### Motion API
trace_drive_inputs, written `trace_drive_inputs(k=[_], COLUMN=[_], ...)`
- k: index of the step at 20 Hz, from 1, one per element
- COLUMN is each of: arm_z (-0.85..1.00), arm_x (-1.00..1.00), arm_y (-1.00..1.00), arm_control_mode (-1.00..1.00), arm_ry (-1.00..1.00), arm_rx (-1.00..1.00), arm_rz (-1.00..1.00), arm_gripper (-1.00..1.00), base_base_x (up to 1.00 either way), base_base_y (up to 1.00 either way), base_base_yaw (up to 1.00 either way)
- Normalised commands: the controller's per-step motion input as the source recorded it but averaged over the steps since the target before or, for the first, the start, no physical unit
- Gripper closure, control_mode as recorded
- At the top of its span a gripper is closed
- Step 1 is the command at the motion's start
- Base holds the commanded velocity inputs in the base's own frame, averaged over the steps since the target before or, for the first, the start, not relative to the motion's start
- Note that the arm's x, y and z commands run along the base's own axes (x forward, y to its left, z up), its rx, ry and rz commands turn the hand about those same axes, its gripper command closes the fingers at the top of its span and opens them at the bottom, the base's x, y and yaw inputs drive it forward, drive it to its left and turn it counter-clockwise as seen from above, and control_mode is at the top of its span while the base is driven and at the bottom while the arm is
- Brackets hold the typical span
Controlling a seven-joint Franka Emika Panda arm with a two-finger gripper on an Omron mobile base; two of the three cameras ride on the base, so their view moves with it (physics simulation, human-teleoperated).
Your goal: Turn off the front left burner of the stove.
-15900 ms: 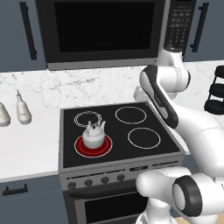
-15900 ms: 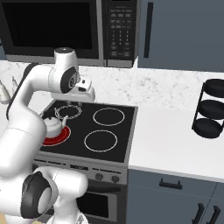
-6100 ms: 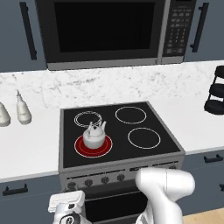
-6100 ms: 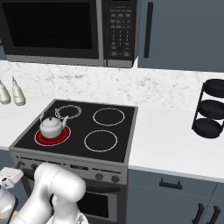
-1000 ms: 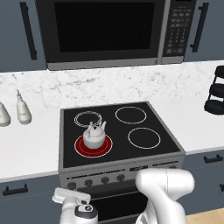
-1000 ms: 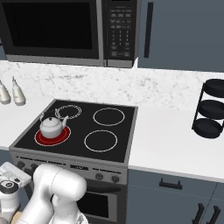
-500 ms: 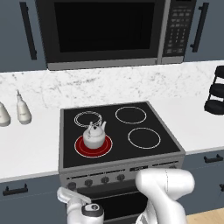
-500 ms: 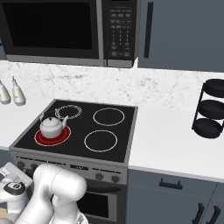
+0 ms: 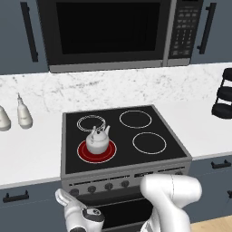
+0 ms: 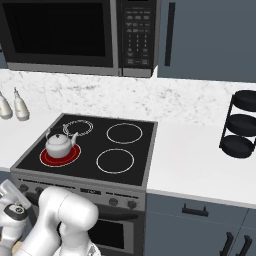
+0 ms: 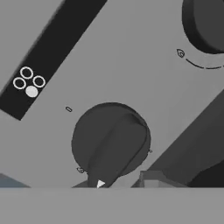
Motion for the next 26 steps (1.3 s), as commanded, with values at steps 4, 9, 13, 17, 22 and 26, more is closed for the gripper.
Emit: trace_drive_inputs(k=[4,9,13,17,22,26], arm_z=[0.82,0.86,0.96,1.0,1.0,1.0], arm_x=[0.54,0.54,0.39,0.32,0.23,0.12], arm_y=[-0.35,-0.47,-0.52,-0.39,-0.29,-0.36], arm_control_mode=[-1.0,-1.0,-1.0,-1.0,-1.0,-1.0], arm_ry=[-0.11,-0.18,-0.26,-0.31,-0.33,-0.33], arm_rx=[0.43,0.41,0.35,0.31,0.27,0.27], arm_rz=[-0.03,0.0,0.0,0.0,0.0,0.0], arm_gripper=[1.0,1.0,1.0,1.0,1.0,1.0], base_base_x=[0.0,0.0,0.0,0.0,0.0,0.0], base_base_y=[0.0,0.0,0.0,0.0,0.0,0.0], base_base_yaw=[0.0,0.0,0.0,0.0,0.0,0.0])
